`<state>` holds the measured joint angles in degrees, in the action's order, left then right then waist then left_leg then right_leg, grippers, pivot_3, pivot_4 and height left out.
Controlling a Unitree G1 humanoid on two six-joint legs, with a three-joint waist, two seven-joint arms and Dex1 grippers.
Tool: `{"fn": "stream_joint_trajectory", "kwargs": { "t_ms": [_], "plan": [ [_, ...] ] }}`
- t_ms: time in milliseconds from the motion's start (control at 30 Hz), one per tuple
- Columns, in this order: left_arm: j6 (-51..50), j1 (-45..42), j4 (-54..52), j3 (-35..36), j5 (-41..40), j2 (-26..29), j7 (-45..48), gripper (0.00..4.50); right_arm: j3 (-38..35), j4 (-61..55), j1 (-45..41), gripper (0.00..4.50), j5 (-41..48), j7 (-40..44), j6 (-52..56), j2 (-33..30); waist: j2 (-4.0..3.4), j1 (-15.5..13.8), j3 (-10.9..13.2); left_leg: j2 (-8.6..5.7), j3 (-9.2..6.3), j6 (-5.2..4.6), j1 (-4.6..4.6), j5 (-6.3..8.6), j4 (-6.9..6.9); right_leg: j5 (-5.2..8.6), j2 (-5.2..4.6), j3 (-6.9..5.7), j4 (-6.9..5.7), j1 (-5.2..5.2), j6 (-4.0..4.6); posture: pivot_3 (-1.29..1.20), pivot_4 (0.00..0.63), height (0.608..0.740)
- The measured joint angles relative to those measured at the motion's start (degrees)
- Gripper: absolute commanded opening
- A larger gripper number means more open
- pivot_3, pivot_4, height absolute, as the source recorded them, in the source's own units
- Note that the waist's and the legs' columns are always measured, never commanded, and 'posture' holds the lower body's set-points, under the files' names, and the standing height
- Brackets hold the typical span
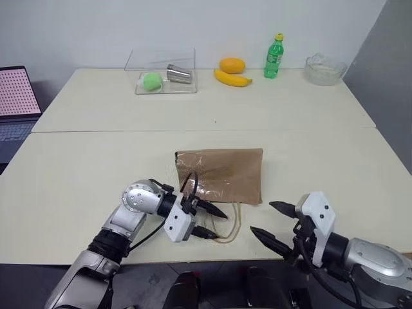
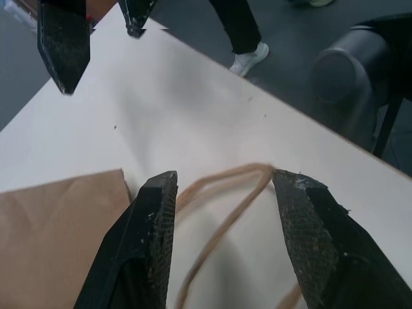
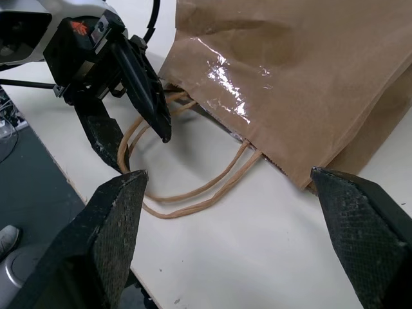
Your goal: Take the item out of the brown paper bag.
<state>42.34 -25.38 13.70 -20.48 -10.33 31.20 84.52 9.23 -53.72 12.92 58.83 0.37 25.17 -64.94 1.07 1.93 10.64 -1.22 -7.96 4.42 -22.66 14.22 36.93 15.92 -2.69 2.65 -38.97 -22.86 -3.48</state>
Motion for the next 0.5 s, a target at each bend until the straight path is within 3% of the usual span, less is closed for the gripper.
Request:
{"fn": "stream_joint_trajectory", "kwargs": {
  "t_ms": [33, 133, 333, 500],
  "plan": [
    [-0.4, 0.0, -0.3, -0.4, -0.1, 0.0, 0.0, 2.48, 0.1, 0.0, 0.1, 4.26, 0.3, -0.2, -0.2, -0.2, 0.00, 0.0, 0.0, 0.00, 0.00, 0.00, 0.01, 0.00, 0.00, 0.00, 0.00, 0.00, 0.00, 0.00, 0.00, 0.00, 0.150, 0.740],
    [-1.3, 0.1, -1.4, -1.6, -0.8, -0.1, 0.0, 1.90, 0.6, 0.0, 0.1, 4.26, 0.8, -0.6, -1.2, -1.6, 0.00, 0.0, 0.0, 0.00, 0.00, 0.00, 0.04, 0.00, 0.00, 0.00, 0.00, 0.00, 0.00, 0.04, 0.00, 0.00, 0.150, 0.740],
    [-3.8, -0.7, -2.3, -2.9, -1.3, -1.5, 0.1, 0.04, 2.0, 0.0, 1.3, 4.26, 0.6, -0.6, -2.9, -4.0, 0.00, 0.0, 0.0, 0.00, -0.01, -0.01, 0.27, 0.01, -0.02, 0.01, 0.00, -0.01, 0.05, 0.29, -0.01, 0.00, 0.150, 0.740],
    [-4.0, -3.6, -1.8, -2.8, -3.2, -1.1, 2.1, 0.01, 3.4, 0.0, 1.4, 4.26, -0.4, -0.6, -3.8, -4.8, 0.00, 0.0, 0.0, 0.00, 0.02, -0.12, 0.65, 0.07, -0.06, 0.03, 0.00, 0.00, 0.15, 0.66, -0.01, 0.00, 0.150, 0.740]
  ]
}}
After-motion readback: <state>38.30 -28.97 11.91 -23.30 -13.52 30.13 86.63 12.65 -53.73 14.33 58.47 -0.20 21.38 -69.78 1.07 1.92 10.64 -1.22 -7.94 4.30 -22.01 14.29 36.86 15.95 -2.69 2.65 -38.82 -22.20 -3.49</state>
